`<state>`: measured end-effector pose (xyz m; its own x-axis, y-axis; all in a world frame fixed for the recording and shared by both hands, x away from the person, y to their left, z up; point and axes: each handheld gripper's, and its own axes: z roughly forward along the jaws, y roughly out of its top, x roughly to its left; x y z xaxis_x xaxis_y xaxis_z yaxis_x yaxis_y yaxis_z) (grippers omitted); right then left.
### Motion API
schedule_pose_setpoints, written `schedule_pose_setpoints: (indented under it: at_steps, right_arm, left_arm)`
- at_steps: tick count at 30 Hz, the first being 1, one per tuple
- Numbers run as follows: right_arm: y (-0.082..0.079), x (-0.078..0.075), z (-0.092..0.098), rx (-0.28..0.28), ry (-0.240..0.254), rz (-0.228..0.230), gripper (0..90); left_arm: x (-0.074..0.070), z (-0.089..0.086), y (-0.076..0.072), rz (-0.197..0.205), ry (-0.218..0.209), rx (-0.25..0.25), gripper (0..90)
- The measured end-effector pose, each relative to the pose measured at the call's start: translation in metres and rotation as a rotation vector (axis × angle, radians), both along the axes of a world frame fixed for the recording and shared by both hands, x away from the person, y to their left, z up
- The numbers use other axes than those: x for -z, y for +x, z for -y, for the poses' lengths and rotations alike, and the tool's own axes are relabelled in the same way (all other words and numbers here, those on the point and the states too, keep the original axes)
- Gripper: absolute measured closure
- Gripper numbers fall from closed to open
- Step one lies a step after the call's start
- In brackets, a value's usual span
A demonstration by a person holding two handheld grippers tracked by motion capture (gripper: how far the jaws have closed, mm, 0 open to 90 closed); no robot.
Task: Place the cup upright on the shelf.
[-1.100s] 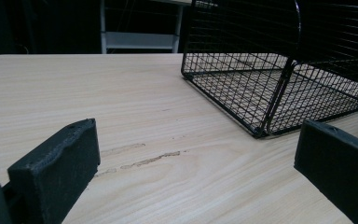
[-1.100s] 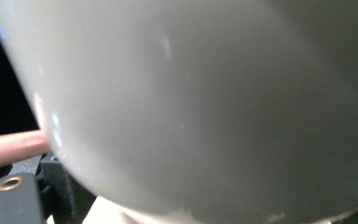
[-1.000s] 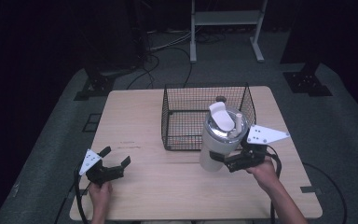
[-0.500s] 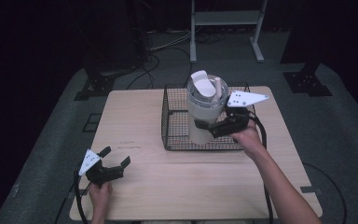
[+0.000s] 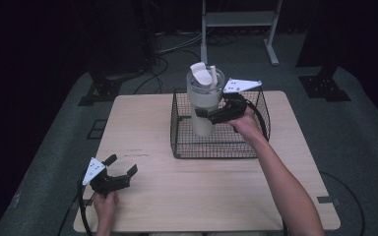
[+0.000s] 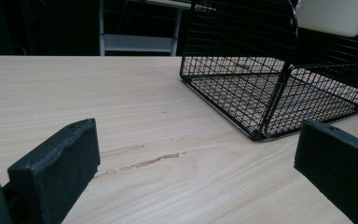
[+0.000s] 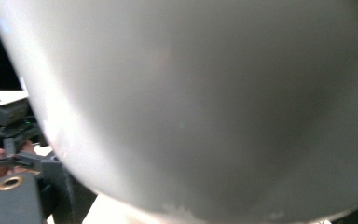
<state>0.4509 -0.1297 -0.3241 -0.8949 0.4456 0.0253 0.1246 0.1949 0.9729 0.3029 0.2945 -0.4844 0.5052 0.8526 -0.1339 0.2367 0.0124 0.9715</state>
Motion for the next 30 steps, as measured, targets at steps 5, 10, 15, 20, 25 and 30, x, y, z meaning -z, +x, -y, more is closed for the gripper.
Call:
schedule_pose_setpoints:
  at_steps: [5,10,15,20,25,30]
  right_arm:
    - [0.015,0.012,-0.007,0.005,-0.018,-0.024,9.3]
    - [0.025,0.020,-0.013,0.003,-0.042,-0.040,9.3]
    - [0.039,0.036,-0.023,-0.002,-0.058,-0.066,9.3]
    - [0.048,0.044,-0.028,0.002,-0.067,-0.076,9.3]
    - [0.057,0.057,-0.033,0.014,-0.091,-0.102,9.3]
    - [0.063,0.066,-0.035,0.027,-0.115,-0.123,9.2]
  left_arm:
    - [0.000,-0.001,0.000,0.002,-0.009,0.000,0.0]
    - [0.000,-0.001,0.000,0.002,-0.009,0.001,0.0]
    - [0.000,-0.002,0.000,0.005,-0.013,0.001,0.0]
    - [0.000,-0.002,0.000,0.005,-0.017,0.001,0.0]
    - [0.000,-0.003,-0.001,0.008,-0.020,0.002,0.0]
    - [0.000,-0.003,0.000,0.012,-0.028,0.001,0.0]
